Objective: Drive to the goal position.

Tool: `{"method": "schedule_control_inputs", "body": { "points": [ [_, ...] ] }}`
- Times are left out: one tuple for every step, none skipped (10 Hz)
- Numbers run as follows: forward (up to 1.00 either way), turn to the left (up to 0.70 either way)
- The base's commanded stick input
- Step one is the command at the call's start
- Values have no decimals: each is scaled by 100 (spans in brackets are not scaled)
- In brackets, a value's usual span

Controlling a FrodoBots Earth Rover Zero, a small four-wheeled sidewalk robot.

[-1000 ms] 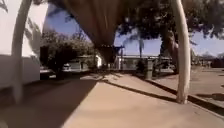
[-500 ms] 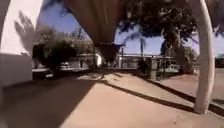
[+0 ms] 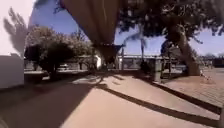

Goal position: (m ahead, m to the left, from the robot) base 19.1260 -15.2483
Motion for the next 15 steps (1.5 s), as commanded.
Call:
{"method": "schedule_control_inputs", "body": {
  "points": [
    [85, 0],
    [85, 0],
    [85, 0],
    [85, 0],
    [85, 0],
    [85, 0],
    [85, 0],
    [85, 0],
    [85, 0],
    [85, 0],
    [85, 0],
    [85, 0],
    [85, 0],
    [85, 0],
    [85, 0]
  ]
}}
